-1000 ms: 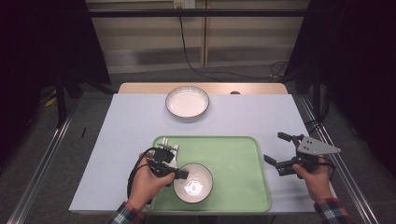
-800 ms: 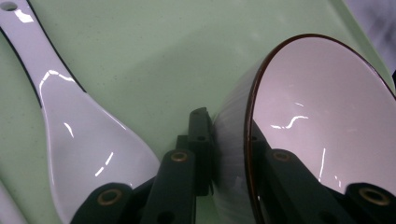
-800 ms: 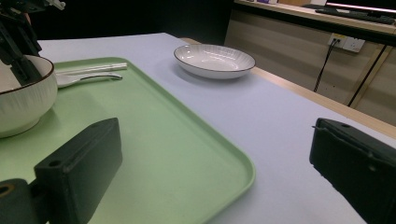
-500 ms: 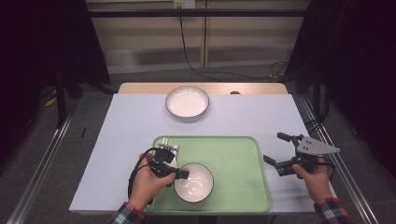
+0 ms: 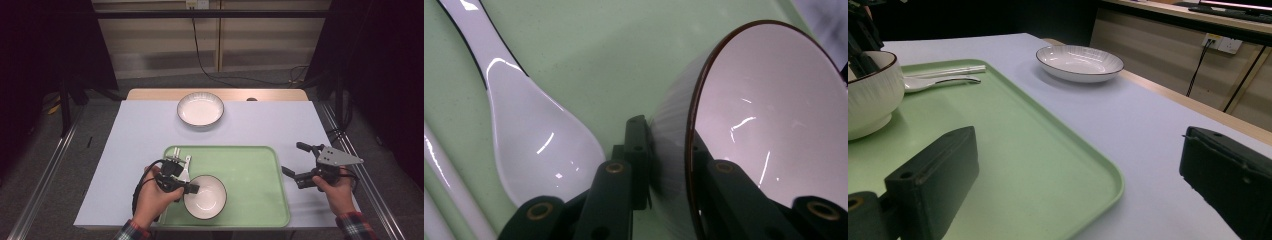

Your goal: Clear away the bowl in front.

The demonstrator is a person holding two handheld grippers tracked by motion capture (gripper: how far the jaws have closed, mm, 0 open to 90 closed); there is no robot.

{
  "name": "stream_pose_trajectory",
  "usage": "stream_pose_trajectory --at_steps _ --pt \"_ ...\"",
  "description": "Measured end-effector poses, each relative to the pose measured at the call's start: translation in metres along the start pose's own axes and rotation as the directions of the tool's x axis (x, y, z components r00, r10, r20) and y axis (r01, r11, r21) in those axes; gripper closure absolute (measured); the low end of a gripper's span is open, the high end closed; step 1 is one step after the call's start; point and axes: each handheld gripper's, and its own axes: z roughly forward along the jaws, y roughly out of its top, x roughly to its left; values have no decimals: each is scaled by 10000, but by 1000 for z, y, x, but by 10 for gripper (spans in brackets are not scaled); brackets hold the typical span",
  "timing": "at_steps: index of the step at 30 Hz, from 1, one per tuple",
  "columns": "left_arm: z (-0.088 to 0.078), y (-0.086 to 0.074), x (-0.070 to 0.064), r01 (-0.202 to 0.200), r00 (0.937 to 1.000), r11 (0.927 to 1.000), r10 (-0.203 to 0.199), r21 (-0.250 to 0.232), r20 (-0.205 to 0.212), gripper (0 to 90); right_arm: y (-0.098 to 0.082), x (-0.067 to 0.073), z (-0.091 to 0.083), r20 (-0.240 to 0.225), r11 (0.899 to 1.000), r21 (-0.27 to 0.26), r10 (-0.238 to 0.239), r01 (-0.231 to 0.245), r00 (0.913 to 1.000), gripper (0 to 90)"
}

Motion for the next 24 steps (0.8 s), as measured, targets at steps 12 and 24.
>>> stream_pose_trajectory --at_steps 12,24 --pt "5 1 3 52 10000 10000 -53 32 68 754 0 0 0 -62 10000 -6 -13 13 10000 17" --pt "-4 14 5 100 9999 9945 -96 -1044 43 626 0 -1 -1 -26 10000 3 -50 50 10000 17"
